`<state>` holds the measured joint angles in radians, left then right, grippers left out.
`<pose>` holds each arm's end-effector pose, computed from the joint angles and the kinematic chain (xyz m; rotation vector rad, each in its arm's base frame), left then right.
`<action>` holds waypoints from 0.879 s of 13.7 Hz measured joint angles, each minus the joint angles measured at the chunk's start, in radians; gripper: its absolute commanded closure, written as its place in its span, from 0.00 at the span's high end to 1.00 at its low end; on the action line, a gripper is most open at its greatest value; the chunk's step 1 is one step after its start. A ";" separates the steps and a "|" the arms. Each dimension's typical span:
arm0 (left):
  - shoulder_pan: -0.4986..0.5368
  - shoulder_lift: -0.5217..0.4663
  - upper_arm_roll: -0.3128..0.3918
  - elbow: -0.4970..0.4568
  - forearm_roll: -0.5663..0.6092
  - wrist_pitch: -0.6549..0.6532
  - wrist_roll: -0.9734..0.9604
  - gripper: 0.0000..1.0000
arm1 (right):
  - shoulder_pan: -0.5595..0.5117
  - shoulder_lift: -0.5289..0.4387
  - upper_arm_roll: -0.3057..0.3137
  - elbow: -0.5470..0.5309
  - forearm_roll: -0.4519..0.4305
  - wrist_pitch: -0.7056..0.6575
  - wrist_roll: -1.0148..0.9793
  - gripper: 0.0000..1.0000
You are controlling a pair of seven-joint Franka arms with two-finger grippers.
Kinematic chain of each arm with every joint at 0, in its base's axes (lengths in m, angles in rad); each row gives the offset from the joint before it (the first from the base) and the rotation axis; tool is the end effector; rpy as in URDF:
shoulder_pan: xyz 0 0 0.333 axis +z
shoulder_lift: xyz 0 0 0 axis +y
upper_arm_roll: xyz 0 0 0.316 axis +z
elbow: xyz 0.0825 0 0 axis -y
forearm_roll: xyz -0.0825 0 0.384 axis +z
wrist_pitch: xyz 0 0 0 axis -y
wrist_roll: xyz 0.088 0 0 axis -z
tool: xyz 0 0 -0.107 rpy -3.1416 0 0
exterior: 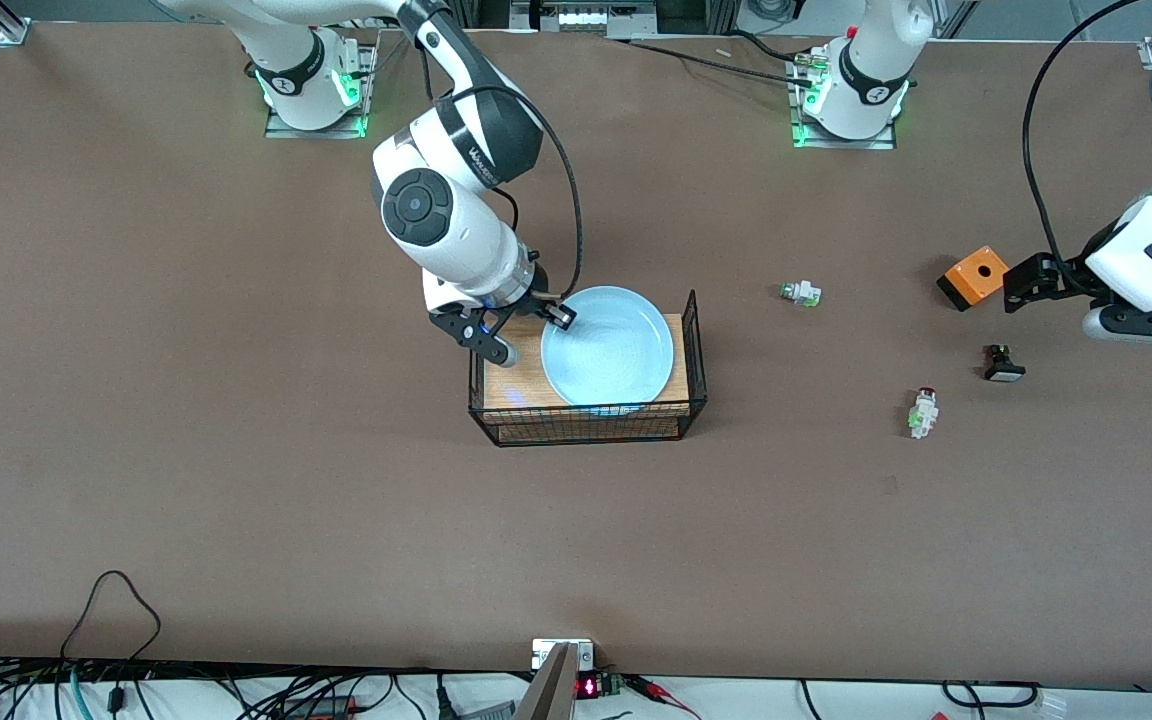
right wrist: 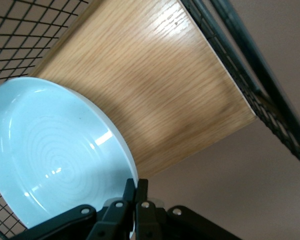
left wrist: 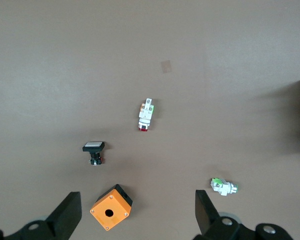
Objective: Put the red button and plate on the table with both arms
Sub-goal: 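Grasp the plate rim with the right gripper and lift it, then carry the plate out of the basket with the right gripper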
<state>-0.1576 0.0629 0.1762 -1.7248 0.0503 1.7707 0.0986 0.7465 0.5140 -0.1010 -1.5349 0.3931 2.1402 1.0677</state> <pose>0.5808 0.0128 0.5333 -3.0791 0.1396 0.0302 0.5464 0.4457 0.3692 -2.7400 0.8543 0.2286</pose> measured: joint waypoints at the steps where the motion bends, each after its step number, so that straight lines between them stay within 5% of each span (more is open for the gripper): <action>1: 0.000 0.000 0.000 0.000 0.000 0.000 0.000 1.00 | 0.001 -0.008 -0.003 0.002 0.000 -0.009 0.000 0.00; 12: 0.000 0.000 0.000 0.000 0.000 0.000 0.000 1.00 | -0.068 -0.224 -0.040 0.029 -0.075 -0.384 -0.079 0.00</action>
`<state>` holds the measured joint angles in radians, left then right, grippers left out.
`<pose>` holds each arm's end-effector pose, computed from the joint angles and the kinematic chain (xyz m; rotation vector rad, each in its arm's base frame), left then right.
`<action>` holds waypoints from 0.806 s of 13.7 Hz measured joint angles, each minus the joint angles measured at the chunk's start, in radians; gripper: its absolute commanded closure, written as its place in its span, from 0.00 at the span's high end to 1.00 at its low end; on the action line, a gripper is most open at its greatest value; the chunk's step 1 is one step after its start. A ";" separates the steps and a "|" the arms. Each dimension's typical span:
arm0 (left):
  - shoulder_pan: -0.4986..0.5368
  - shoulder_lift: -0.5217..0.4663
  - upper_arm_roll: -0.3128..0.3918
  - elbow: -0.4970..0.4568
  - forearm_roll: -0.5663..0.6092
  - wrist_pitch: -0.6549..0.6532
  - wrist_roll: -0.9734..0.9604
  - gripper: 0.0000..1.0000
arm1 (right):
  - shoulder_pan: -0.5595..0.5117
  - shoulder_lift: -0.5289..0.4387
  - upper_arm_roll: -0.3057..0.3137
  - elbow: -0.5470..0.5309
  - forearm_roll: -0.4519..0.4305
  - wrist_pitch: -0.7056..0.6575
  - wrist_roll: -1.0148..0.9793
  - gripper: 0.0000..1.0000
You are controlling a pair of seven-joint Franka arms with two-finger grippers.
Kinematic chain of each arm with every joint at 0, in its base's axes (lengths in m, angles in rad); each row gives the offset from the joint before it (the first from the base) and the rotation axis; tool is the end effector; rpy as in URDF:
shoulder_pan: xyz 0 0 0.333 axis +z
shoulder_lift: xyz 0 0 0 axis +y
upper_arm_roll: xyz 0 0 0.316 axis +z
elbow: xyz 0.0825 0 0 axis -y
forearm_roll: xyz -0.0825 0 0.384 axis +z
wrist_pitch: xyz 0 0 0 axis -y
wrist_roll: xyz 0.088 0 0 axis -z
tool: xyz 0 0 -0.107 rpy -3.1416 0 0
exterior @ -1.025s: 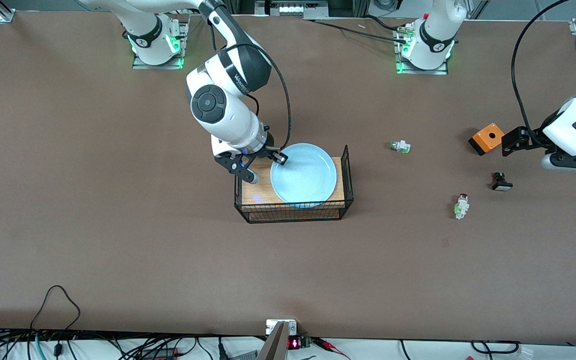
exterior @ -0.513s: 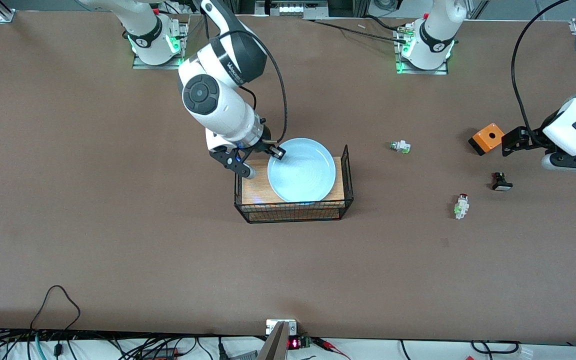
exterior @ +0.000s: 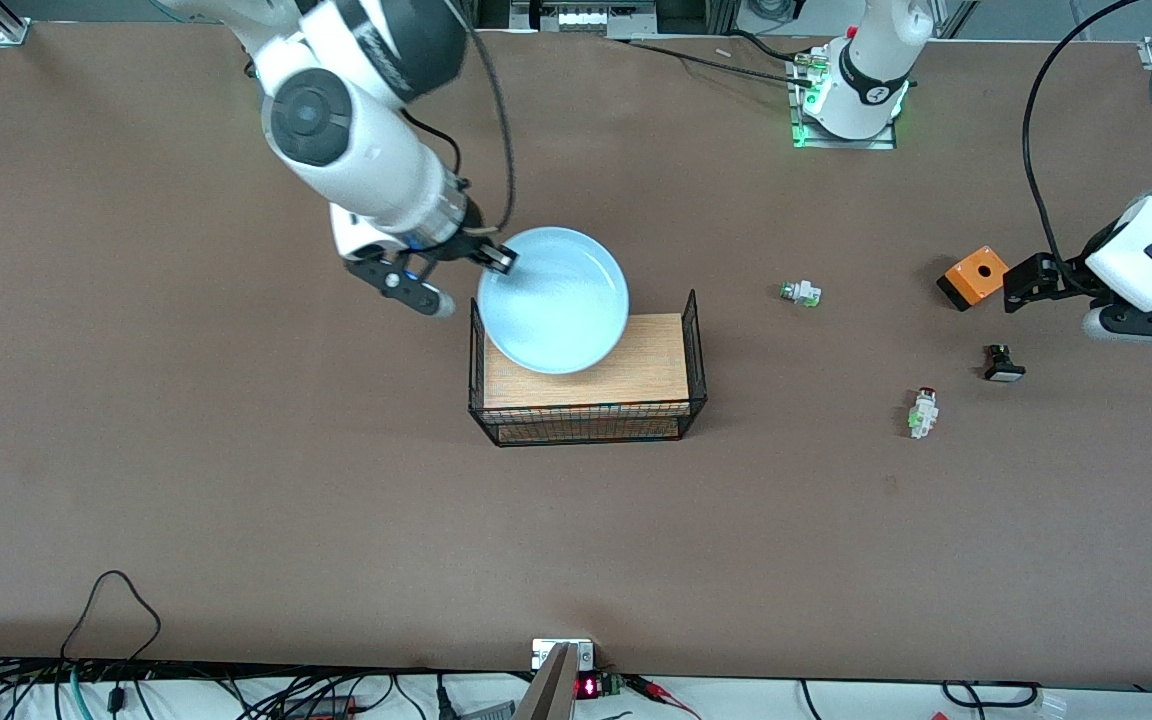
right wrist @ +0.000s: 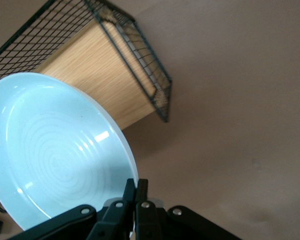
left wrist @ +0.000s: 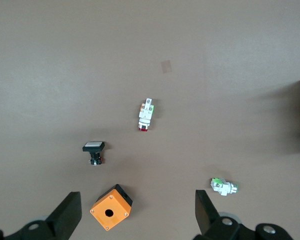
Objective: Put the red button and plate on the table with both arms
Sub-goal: 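Carry the plate out of the basket with the right gripper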
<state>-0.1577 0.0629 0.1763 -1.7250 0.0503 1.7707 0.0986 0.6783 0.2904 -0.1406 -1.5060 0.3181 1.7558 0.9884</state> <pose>0.5808 0.0128 0.5332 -3.0791 0.1396 0.0305 0.5353 0.3639 0.5010 -2.8587 0.7458 0.3184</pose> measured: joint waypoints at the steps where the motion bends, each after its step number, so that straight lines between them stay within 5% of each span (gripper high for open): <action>1: 0.000 0.000 0.000 0.000 0.000 0.000 0.000 1.00 | -0.030 -0.026 -0.002 0.006 -0.007 -0.057 -0.041 0.00; 5: -0.001 0.000 0.000 0.000 0.000 0.003 0.000 1.00 | -0.123 -0.090 -0.005 0.053 -0.094 -0.230 -0.249 0.00; 11: -0.008 0.000 -0.001 0.000 0.000 0.003 0.000 1.00 | -0.277 -0.093 -0.007 0.022 -0.193 -0.247 -0.671 0.00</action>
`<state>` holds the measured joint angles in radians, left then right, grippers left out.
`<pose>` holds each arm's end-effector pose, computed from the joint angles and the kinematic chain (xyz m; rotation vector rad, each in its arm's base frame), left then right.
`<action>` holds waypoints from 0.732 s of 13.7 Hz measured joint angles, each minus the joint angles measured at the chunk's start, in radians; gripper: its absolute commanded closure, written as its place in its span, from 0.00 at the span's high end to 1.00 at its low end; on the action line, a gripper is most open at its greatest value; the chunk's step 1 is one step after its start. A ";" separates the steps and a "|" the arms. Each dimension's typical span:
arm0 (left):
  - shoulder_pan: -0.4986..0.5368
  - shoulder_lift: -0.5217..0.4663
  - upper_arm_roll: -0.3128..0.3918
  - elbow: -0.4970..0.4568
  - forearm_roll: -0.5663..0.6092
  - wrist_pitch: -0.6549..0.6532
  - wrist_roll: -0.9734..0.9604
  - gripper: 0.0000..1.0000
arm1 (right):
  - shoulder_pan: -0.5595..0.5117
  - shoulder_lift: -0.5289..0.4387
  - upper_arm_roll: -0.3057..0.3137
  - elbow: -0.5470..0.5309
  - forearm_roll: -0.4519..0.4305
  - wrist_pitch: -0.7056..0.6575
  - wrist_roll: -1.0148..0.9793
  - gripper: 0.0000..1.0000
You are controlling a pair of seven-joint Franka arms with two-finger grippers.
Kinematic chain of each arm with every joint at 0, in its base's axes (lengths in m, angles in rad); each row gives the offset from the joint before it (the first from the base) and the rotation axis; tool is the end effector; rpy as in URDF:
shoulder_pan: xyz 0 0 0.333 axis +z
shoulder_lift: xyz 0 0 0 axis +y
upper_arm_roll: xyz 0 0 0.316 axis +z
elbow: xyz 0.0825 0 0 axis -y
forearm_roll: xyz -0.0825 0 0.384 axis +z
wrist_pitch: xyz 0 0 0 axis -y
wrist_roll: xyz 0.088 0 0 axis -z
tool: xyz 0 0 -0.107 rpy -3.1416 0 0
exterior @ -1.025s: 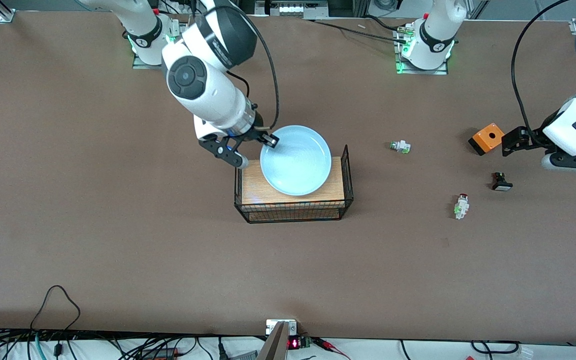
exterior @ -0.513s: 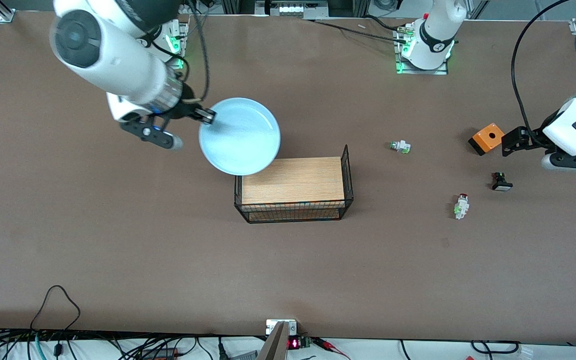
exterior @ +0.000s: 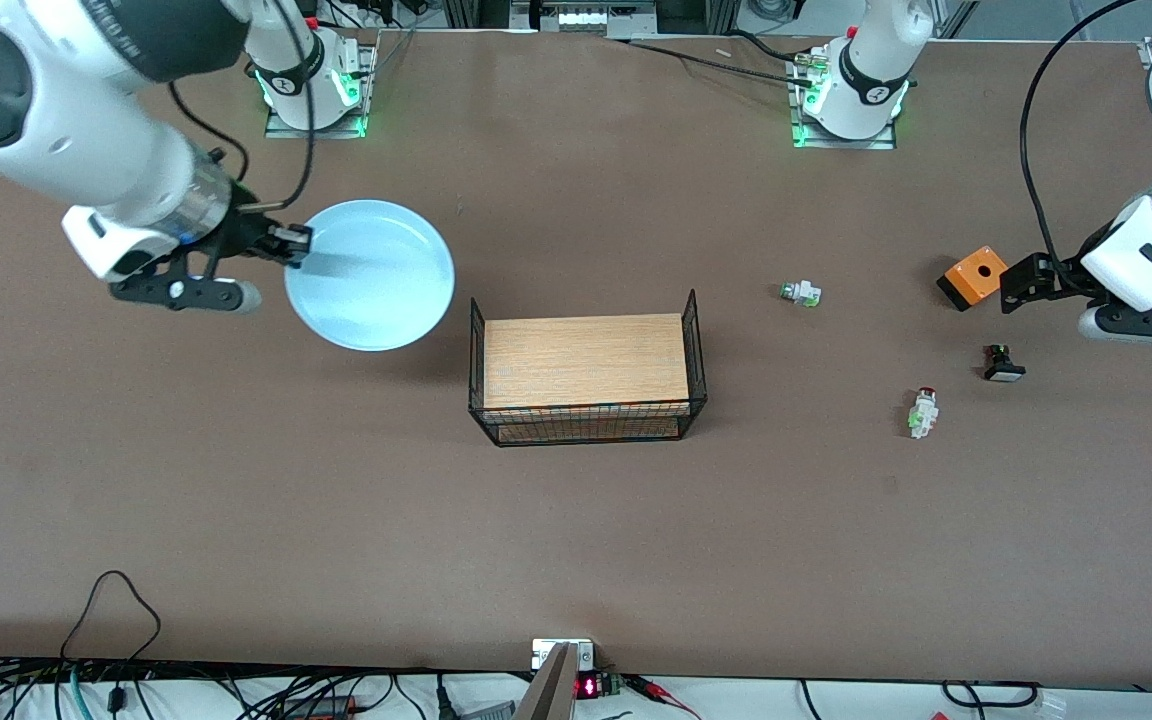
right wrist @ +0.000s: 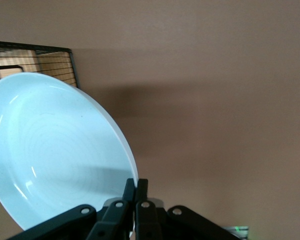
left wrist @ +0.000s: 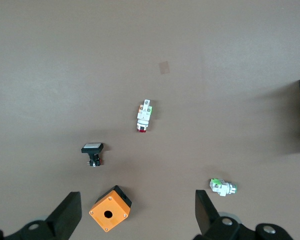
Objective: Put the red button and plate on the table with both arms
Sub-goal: 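Carry the plate out of the basket with the right gripper, then lower the plate flat onto the table with the right gripper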
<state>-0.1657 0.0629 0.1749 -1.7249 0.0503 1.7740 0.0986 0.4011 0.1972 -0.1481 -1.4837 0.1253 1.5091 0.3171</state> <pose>0.5813 0.0073 0.5336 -3.0783 0.1543 0.0248 0.5769 0.1718 0.5477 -3.0812 0.1027 0.2934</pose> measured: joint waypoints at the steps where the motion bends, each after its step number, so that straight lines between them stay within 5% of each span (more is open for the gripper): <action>1: -0.003 0.000 -0.001 0.000 0.000 0.000 0.000 1.00 | -0.031 0.000 -0.001 -0.019 -0.014 0.003 -0.058 0.00; 10: -0.010 0.000 -0.049 0.003 0.000 -0.021 -0.008 1.00 | -0.130 -0.115 -0.001 -0.343 -0.091 0.198 -0.213 0.00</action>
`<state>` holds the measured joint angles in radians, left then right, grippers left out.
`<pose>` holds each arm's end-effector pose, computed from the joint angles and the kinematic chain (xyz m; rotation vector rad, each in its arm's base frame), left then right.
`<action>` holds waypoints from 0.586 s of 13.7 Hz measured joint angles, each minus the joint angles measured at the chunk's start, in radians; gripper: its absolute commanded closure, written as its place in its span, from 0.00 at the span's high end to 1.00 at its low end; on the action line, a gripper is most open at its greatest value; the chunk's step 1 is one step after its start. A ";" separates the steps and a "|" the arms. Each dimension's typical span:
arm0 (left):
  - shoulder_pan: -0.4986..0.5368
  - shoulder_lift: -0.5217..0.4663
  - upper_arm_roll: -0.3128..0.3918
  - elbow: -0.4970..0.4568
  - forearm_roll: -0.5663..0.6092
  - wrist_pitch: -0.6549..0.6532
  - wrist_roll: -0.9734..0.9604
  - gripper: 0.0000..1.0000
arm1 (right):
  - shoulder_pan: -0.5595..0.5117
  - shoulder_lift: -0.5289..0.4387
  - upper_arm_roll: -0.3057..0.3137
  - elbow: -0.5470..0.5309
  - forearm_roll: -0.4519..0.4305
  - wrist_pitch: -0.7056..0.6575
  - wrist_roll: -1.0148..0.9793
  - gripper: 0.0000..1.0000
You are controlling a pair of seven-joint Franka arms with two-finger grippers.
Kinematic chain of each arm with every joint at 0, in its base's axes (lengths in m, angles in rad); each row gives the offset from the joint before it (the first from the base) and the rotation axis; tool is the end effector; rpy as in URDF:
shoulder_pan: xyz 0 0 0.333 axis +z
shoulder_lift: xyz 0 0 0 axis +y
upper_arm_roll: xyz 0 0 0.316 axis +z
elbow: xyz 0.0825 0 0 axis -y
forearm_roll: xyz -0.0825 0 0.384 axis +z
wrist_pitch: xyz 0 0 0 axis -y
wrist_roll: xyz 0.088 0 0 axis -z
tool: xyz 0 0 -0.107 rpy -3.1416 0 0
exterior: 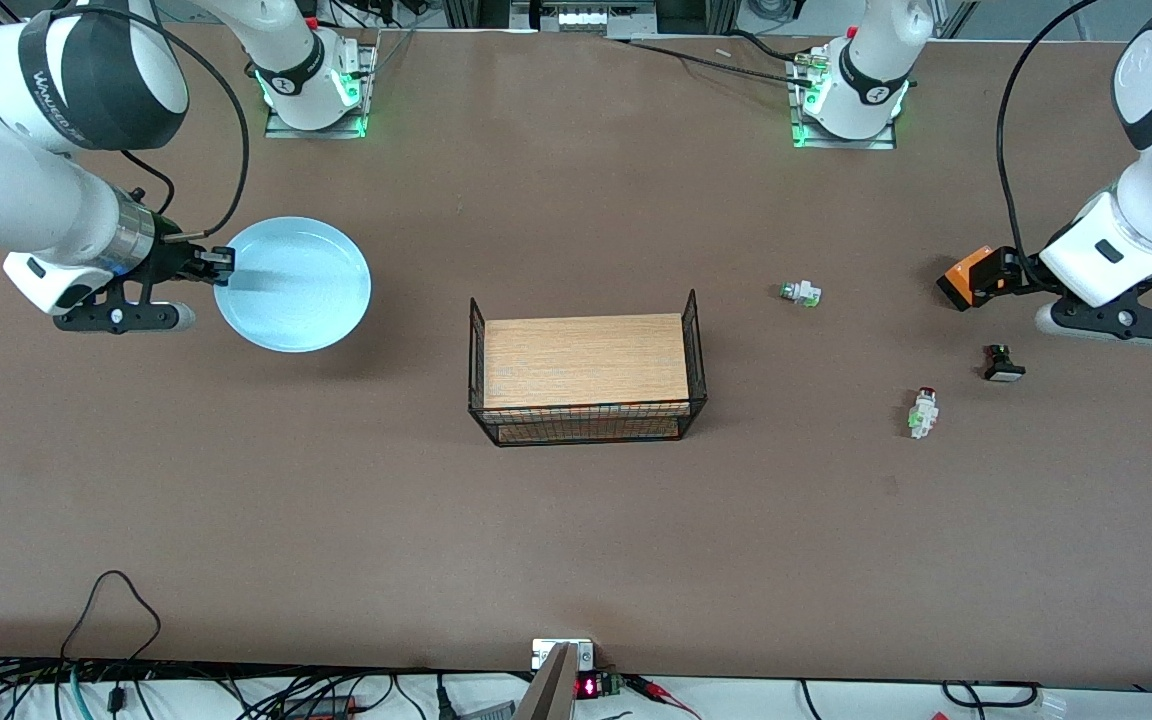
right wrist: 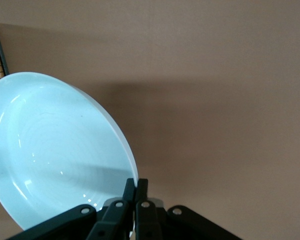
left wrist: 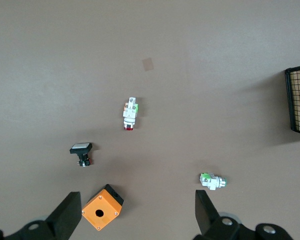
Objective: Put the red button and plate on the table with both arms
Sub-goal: 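Lower the plate flat onto the table with the right gripper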
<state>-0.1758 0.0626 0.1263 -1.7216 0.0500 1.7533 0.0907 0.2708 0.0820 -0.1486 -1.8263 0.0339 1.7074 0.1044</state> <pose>0.5789 -0.0259 0.5333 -3.0763 0.2314 0.0488 0.5577 0.0737 0.4700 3.1238 0.0142 -0.3150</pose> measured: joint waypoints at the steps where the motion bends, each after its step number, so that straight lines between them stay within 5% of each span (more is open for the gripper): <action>1: 0.000 0.000 -0.005 0.006 0.000 0.000 0.000 1.00 | -0.008 -0.007 0.000 -0.032 -0.001 0.031 -0.008 0.00; 8: 0.005 -0.002 -0.006 0.046 0.000 -0.045 -0.001 1.00 | -0.025 0.024 0.002 -0.191 -0.003 0.309 -0.058 0.00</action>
<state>-0.1708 0.0610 0.1199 -1.6754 0.0500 1.7082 0.0894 0.2459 0.1064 -0.1465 -2.0176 0.0314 2.0165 0.0468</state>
